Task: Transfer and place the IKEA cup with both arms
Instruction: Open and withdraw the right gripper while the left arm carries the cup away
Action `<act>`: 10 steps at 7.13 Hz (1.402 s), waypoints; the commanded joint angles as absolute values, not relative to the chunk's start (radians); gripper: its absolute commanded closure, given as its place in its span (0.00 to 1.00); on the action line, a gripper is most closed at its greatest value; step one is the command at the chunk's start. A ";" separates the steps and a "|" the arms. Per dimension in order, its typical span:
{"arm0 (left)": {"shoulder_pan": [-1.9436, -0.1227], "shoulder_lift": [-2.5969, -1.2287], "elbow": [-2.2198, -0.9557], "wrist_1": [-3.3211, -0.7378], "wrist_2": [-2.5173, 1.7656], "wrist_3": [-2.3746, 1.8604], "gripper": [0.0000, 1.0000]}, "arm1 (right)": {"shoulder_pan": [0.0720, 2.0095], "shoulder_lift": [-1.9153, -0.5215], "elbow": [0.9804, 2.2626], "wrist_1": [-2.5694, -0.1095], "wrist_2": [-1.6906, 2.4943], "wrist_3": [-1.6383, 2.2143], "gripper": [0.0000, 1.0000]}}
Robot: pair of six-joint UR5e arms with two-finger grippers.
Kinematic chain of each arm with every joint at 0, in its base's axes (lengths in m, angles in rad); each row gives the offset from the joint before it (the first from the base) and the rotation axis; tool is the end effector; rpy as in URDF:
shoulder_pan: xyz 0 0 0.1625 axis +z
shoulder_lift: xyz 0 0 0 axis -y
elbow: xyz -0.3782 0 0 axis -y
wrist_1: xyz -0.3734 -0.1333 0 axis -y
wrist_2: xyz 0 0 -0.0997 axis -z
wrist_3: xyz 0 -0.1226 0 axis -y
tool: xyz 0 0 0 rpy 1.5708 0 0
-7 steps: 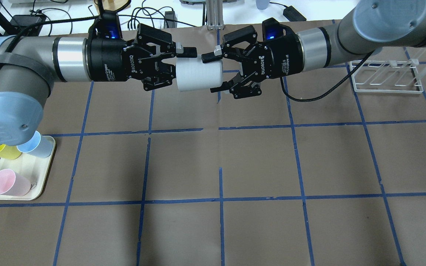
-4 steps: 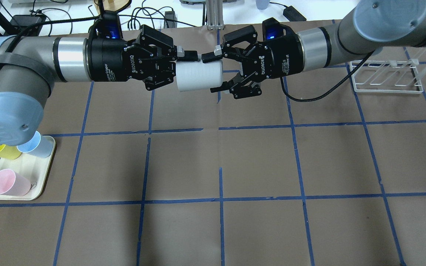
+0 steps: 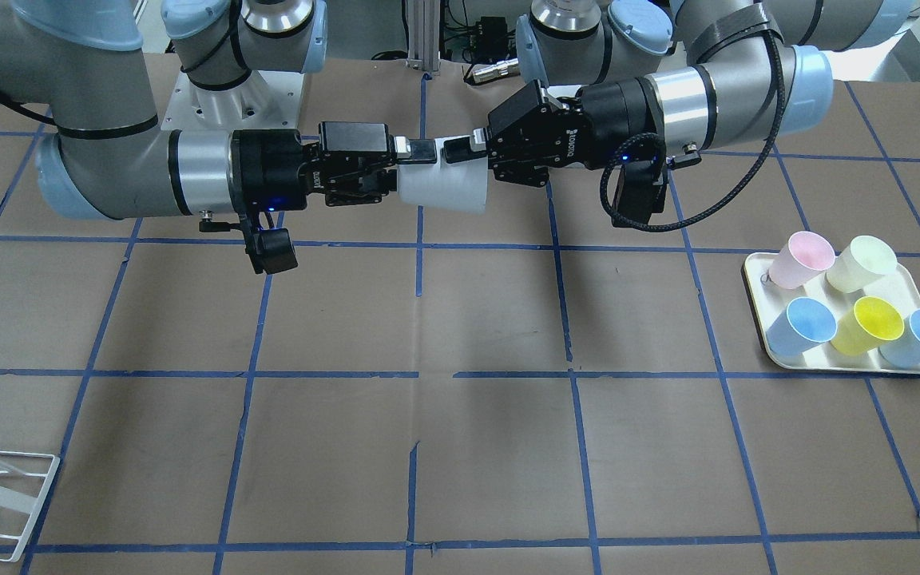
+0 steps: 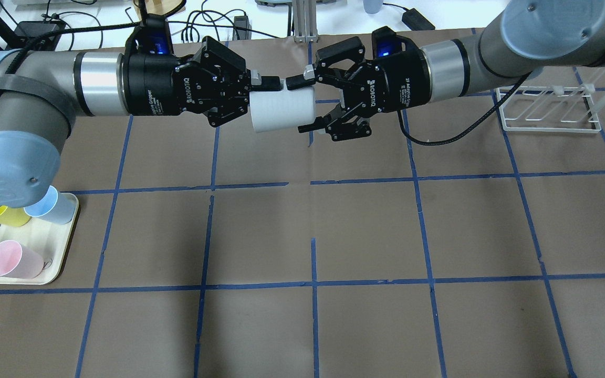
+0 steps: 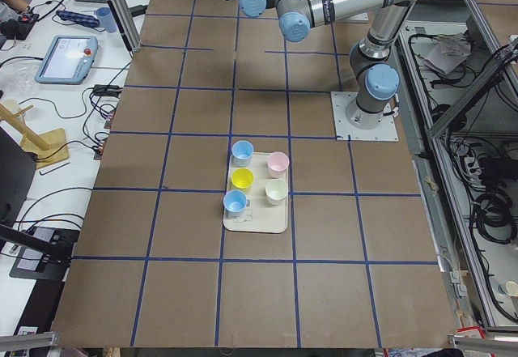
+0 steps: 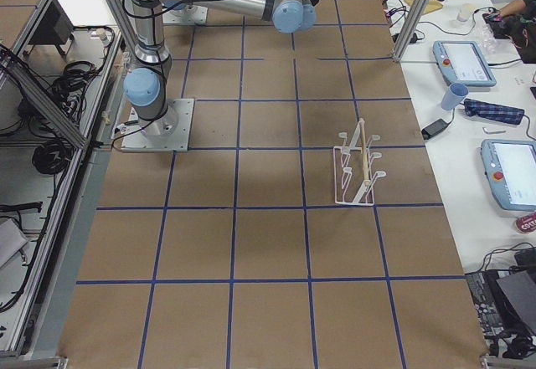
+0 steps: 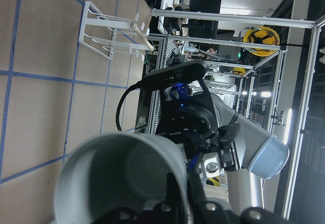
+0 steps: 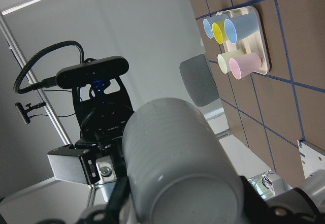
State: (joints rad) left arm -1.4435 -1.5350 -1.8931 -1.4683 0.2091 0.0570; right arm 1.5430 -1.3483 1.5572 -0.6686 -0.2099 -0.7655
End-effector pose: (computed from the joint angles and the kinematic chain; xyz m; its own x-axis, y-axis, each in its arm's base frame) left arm -0.1956 -0.4666 0.3917 -0.1900 -0.1480 0.9706 -0.1142 0.9852 0.1279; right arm 0.2400 -0.4769 0.3533 -0.1412 0.3286 -0.9339 -0.1185 0.9309 0.3455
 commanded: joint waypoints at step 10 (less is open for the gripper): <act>-1.422 -1.568 -1.777 -1.272 0.932 -0.112 1.00 | 1.301 -1.408 1.455 -0.913 -0.663 -0.365 0.00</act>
